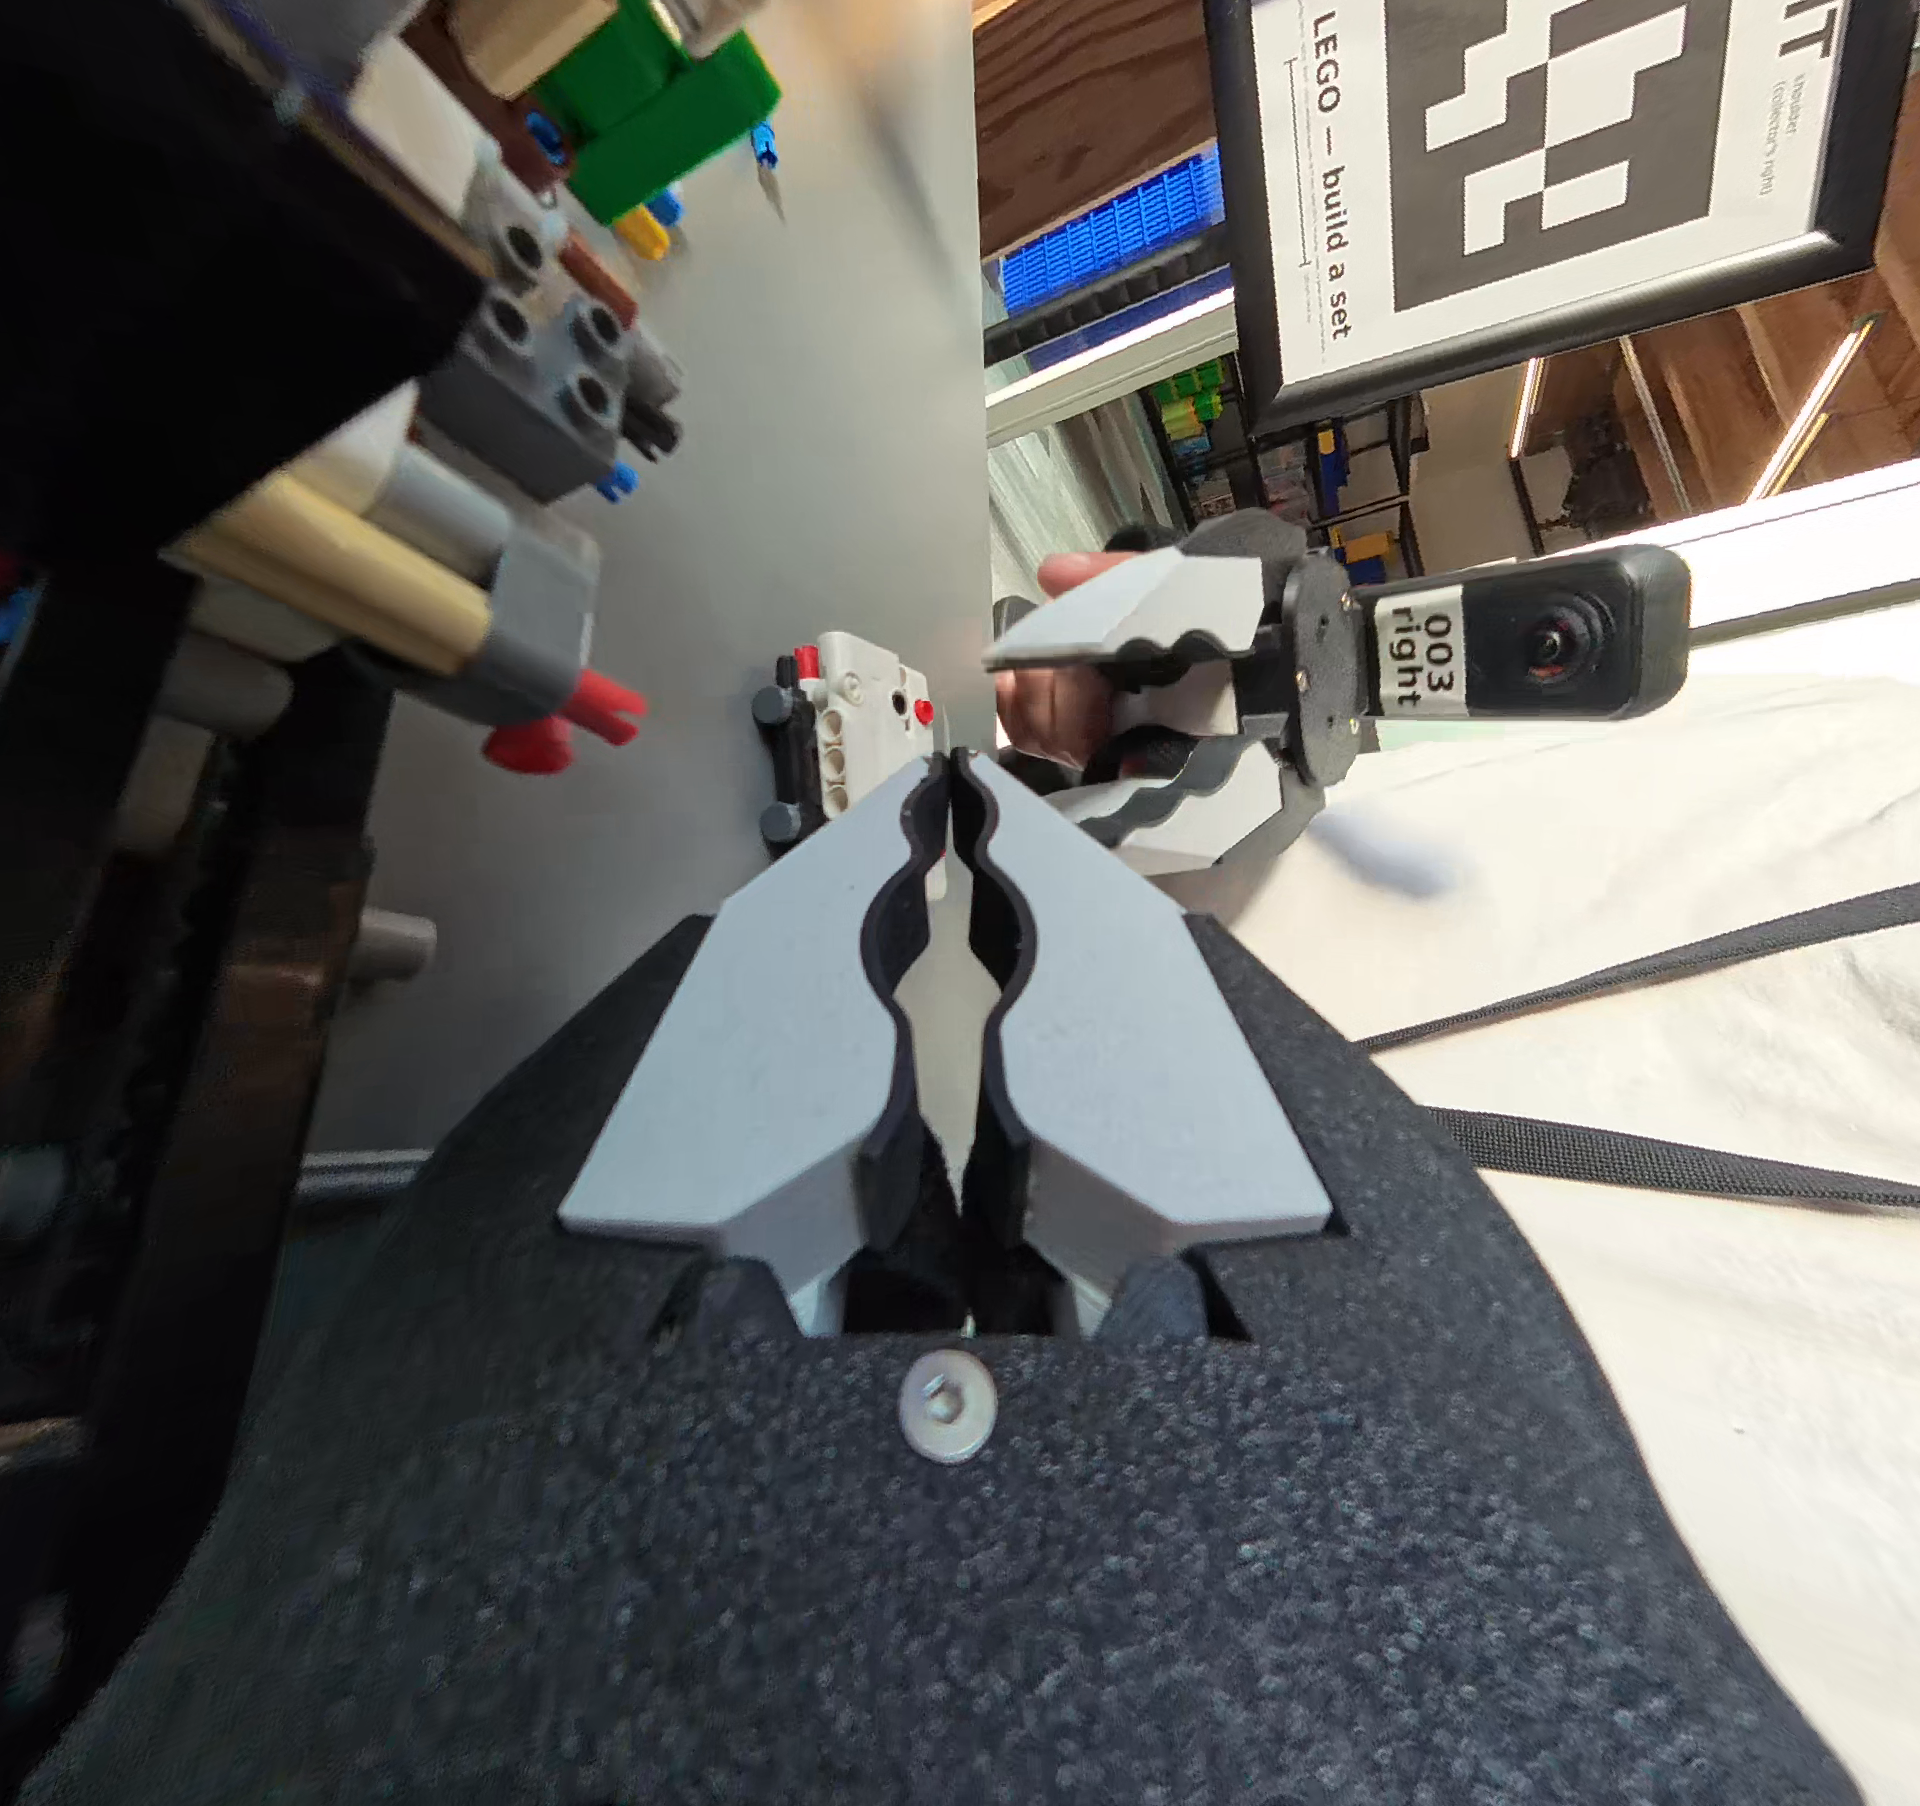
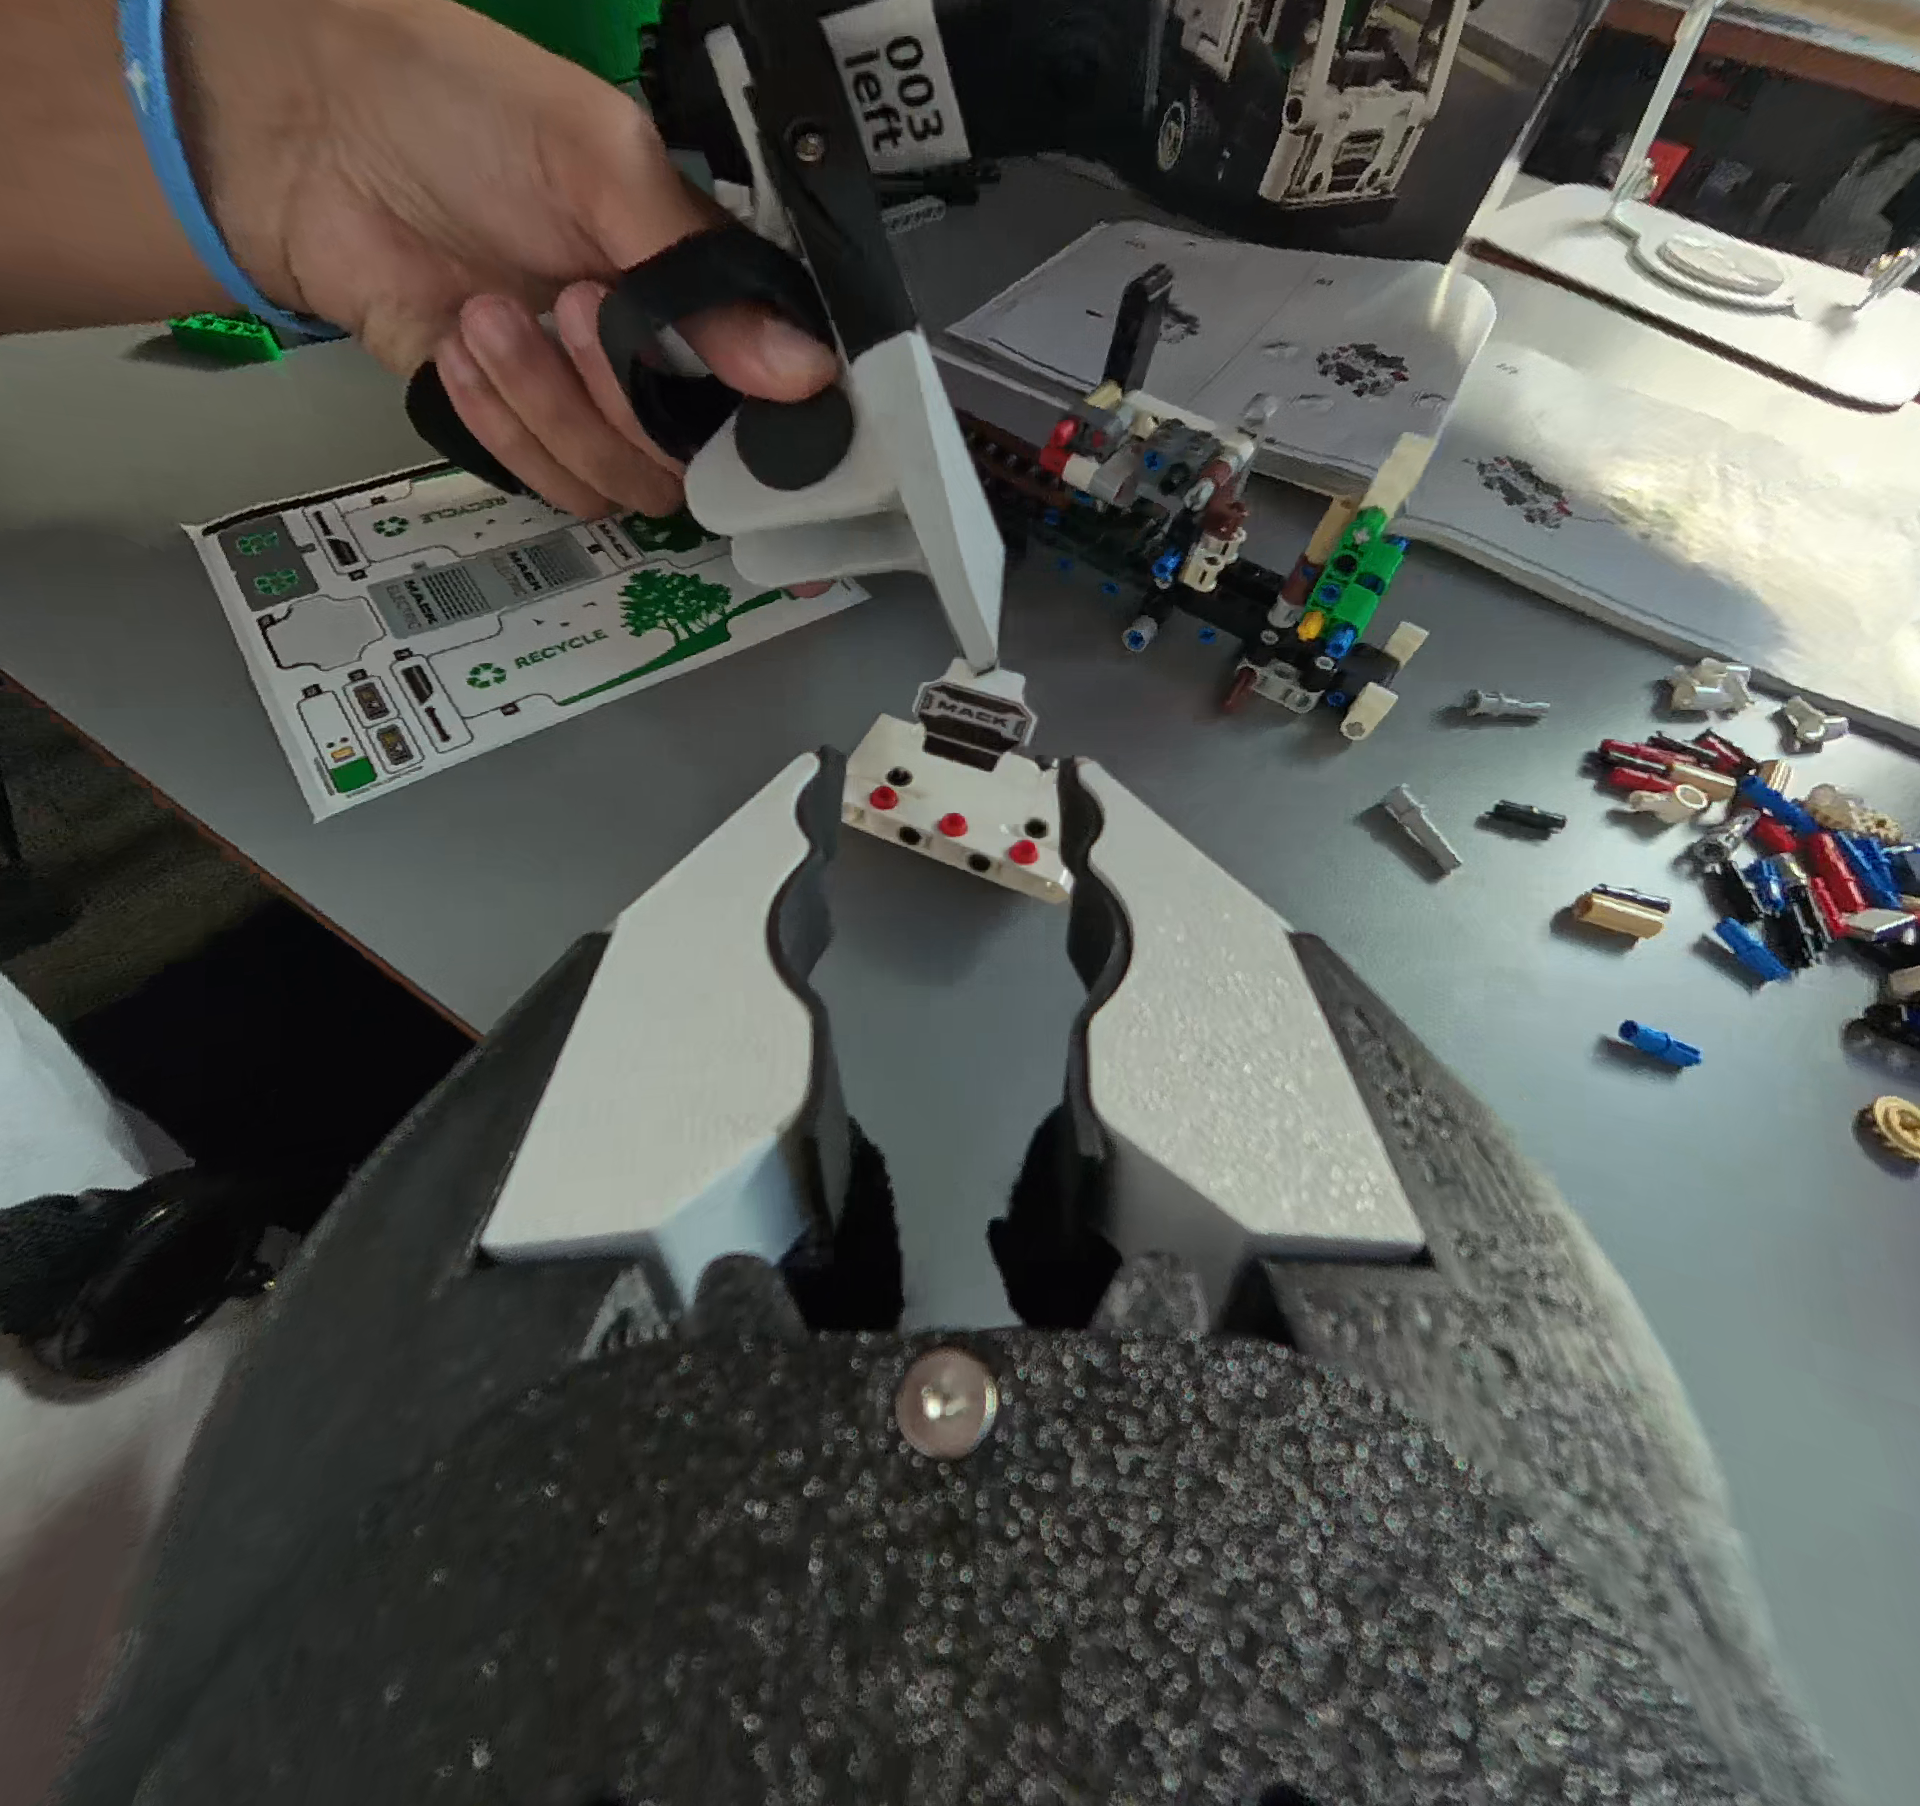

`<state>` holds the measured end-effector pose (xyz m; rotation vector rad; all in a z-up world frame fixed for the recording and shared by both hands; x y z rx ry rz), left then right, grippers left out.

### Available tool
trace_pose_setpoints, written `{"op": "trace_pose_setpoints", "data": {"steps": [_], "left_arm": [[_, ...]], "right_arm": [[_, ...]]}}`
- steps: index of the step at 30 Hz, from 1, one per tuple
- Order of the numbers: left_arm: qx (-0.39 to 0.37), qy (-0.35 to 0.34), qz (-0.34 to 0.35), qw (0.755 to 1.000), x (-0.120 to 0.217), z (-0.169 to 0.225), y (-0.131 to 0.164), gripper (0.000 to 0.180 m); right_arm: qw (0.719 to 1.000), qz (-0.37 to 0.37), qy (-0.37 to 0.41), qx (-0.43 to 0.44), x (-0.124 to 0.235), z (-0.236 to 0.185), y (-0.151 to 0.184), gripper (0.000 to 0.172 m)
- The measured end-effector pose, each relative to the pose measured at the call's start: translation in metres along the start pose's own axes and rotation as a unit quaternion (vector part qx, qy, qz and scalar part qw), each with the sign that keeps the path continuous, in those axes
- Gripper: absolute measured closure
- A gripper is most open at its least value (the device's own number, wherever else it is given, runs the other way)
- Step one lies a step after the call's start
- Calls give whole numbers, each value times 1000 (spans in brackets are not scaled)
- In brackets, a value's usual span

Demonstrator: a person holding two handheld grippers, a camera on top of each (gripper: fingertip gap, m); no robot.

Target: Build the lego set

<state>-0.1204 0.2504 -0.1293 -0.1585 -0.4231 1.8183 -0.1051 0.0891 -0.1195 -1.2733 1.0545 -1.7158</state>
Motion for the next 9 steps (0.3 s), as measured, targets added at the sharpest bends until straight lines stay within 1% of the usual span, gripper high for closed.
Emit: {"op": "trace_pose_setpoints", "data": {"steps": [3,4,6,9], "left_arm": [[-4,2,5,1000,0,2,-2,180],[-3,4,6,1000,-1,2,-2,180],[3,8,5,1000,-1,0,-2,180],[13,16,6,1000,1,-3,-2,180]], "right_arm": [[997,-64,7,-50,-5,9,4,109],[996,-70,11,-58,-6,6,5,100],[995,-82,14,-59,-9,-3,6,95],[993,-112,23,-39,-18,-10,11,95]]}}
Point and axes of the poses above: each gripper's, where its closed fingertips meet, x back along the fingers, y out of its underside, z = x × y across the jaws, the point moved 8 cm from there along x, back along the fingers, and after that the axes turned 10 degrees about y, right-handed, at the moved point
